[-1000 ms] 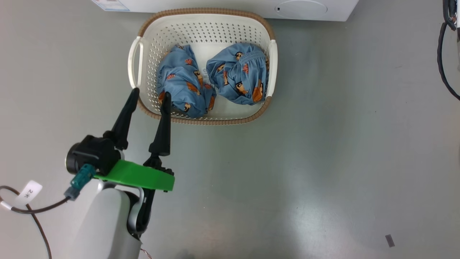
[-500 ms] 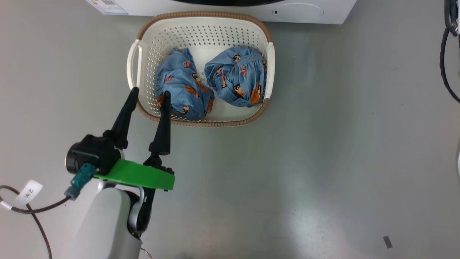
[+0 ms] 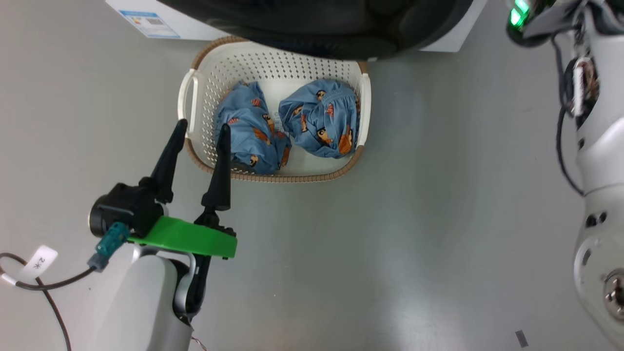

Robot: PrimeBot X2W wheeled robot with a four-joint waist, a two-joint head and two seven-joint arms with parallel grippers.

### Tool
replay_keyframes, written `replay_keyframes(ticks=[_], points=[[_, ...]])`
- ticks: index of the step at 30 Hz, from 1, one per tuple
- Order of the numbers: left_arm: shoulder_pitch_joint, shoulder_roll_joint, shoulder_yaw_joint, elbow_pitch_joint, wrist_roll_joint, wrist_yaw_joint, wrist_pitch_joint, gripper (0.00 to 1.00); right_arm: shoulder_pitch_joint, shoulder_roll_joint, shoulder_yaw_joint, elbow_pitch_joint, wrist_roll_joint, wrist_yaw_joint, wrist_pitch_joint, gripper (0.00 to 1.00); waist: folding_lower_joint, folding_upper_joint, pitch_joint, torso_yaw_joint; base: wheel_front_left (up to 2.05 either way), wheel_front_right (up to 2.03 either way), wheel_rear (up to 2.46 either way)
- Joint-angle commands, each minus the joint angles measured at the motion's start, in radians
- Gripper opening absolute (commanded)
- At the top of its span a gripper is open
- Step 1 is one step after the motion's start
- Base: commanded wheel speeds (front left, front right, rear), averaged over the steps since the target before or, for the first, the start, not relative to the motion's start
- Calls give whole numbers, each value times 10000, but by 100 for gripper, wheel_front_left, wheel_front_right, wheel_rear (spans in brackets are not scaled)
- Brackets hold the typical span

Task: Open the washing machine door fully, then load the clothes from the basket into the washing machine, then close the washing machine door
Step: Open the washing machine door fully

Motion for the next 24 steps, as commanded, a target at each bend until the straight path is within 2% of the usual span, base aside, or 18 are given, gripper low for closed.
replay_keyframes(ticks=[1,12,16,24], points=[[118,246,309,-200,-91,81,-82,100,326,460,79,-484,66,16,220,0,-1,0,-136,-25,0,0,0],[495,246,405,-93,36,76,-82,100,2353,700,242,-2186,438,16,853,0,-1,0,-793,-168,0,0,0],[694,246,479,3,148,40,-82,100,3074,710,944,-2487,1128,16,718,0,-1,0,-1122,-258,0,0,0],[1203,246,552,252,378,-43,-82,100,4419,713,2915,-2718,2534,16,-356,0,-1,0,-2030,-346,0,0,0]])
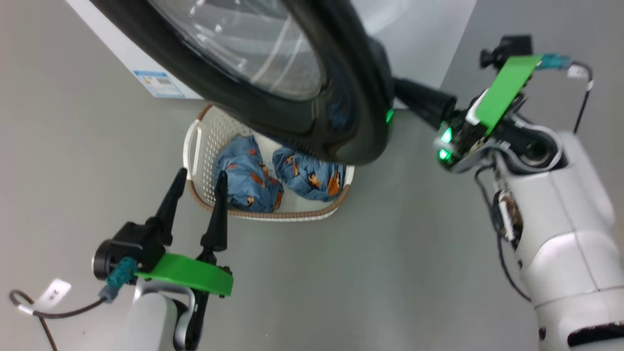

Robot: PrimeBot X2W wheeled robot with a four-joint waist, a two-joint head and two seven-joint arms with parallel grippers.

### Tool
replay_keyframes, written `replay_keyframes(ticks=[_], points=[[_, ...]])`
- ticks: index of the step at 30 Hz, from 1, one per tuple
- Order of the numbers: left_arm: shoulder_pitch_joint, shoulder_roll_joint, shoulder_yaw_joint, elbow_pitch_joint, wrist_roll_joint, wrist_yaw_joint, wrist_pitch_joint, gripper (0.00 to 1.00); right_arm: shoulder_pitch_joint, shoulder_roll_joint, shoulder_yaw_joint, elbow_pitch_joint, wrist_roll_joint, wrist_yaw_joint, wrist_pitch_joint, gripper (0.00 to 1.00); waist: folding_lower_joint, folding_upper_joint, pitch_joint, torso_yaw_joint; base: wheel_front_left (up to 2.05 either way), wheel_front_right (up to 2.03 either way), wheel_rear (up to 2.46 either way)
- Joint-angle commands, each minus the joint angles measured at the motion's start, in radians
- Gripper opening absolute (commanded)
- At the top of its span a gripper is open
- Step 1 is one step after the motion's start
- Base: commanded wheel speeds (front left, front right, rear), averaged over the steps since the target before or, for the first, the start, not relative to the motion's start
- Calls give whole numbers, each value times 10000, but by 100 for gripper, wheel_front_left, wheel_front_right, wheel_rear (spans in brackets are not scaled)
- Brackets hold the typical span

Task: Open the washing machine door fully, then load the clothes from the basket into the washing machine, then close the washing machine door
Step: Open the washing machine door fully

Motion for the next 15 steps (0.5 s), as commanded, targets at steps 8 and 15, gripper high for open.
replay_keyframes(ticks=[8,15], points=[[493,235,210,37,61,-55,-82,100,927,337,1972,-235,967,16,-944,0,0,0,-1055,-12,0,0,0],[799,235,151,184,76,-87,-82,100,1410,338,3265,-146,1773,16,-1666,0,0,0,-1627,94,0,0,0]])
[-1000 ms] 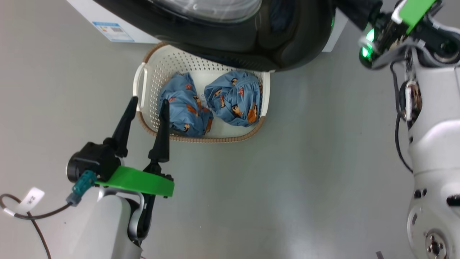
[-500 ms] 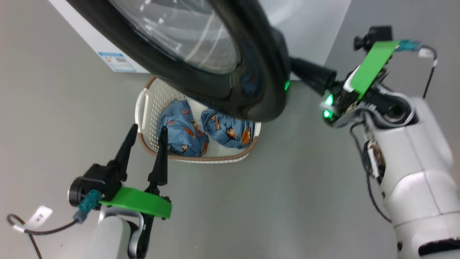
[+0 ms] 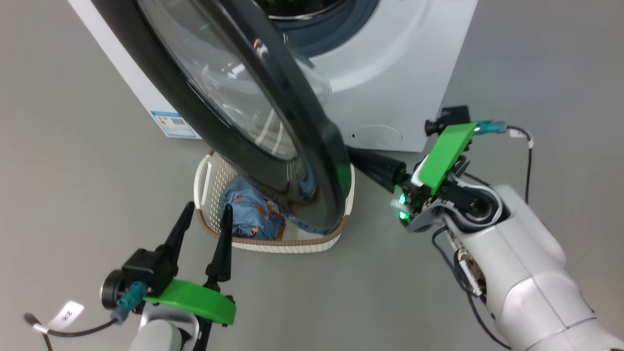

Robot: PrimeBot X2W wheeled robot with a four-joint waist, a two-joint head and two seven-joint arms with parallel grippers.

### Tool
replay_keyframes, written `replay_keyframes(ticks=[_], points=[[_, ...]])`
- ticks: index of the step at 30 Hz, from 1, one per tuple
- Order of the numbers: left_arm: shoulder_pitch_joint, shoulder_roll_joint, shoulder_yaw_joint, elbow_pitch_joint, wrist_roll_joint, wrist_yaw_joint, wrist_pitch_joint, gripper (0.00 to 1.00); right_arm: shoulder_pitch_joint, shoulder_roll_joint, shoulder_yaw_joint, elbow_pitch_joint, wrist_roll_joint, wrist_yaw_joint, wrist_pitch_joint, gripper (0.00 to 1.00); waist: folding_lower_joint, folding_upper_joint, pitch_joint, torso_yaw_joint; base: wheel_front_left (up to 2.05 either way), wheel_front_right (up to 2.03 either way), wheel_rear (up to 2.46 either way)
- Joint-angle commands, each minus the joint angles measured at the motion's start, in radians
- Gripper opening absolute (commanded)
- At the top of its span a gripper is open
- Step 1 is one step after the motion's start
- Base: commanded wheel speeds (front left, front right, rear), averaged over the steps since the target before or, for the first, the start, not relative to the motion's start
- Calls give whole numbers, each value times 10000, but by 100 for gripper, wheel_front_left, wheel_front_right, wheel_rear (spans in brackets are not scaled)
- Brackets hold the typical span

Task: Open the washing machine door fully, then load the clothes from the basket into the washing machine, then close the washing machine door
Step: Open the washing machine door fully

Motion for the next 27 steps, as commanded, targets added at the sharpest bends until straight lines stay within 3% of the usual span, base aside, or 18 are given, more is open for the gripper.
replay_keyframes(ticks=[1,11,27], points=[[94,206,302,-168,64,-81,-82,100,189,334,483,-254,274,16,-199,0,0,0,-317,74,0,0,0],[417,206,405,-112,194,-124,-82,100,428,334,2199,-352,1582,16,-1179,0,0,0,-653,46,0,0,0],[452,206,469,-83,176,-107,-82,100,245,334,3498,-278,2667,16,-2074,0,0,0,-734,-94,0,0,0]])
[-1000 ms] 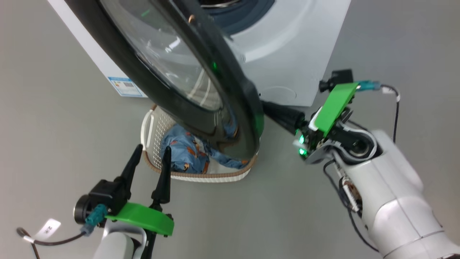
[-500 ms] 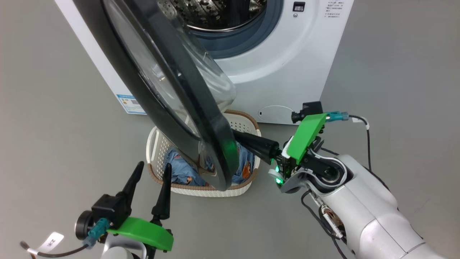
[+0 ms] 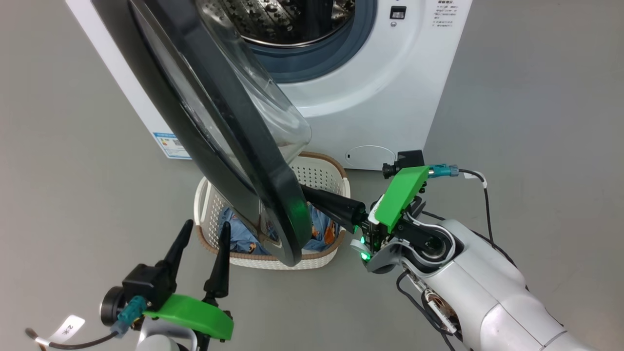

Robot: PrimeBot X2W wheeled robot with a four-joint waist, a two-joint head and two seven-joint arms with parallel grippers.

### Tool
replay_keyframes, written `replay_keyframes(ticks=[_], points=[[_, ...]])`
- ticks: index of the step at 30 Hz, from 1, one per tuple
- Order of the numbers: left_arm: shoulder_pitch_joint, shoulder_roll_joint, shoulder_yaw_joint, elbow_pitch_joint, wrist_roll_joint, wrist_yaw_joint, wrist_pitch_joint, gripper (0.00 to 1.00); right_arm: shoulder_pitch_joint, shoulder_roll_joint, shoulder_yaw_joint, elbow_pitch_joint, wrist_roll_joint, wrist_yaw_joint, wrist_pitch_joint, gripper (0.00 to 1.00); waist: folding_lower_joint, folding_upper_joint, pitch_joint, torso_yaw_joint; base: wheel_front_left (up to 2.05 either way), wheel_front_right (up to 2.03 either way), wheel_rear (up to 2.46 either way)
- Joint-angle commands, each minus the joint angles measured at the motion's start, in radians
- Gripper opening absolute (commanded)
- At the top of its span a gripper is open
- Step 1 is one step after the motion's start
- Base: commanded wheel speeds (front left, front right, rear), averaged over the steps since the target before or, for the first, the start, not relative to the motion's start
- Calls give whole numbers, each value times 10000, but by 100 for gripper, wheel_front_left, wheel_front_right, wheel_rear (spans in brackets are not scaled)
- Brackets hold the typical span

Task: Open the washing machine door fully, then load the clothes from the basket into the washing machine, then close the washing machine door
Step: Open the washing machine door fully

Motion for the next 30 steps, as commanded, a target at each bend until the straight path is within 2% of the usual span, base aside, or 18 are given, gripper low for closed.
replay_keyframes(ticks=[1,9,14,25,27,28,29,30], points=[[-63,192,359,-186,86,-26,-82,100,-110,309,113,-230,117,65,-100,0,0,0,16,-24,0,0,0],[-99,192,449,-201,117,-30,-82,100,30,1,-178,-574,423,65,-740,0,0,0,80,-171,0,0,0],[-113,192,486,-187,124,-18,-82,100,489,-465,-680,-1390,343,65,-1527,0,0,0,52,-244,0,0,0],[-110,192,577,-119,153,-16,-82,100,2640,-1813,-1641,-3687,-1090,65,-4050,2,0,0,-110,-434,0,0,0],[-93,192,594,-114,176,-20,-82,100,3118,-1937,-1808,-4060,-1254,65,-4484,39,0,0,-147,-484,0,0,0],[-83,192,603,-107,187,-21,-82,100,3350,-2028,-1845,-4245,-1395,65,-4674,80,0,0,-166,-509,0,0,0],[-75,192,617,-99,197,-22,-82,100,3577,-2121,-1857,-4403,-1575,65,-4874,100,0,0,-189,-540,0,0,0],[-75,192,617,-99,197,-22,-82,100,3577,-2121,-1857,-4403,-1575,65,-4874,100,0,0,-189,-540,0,0,0]])
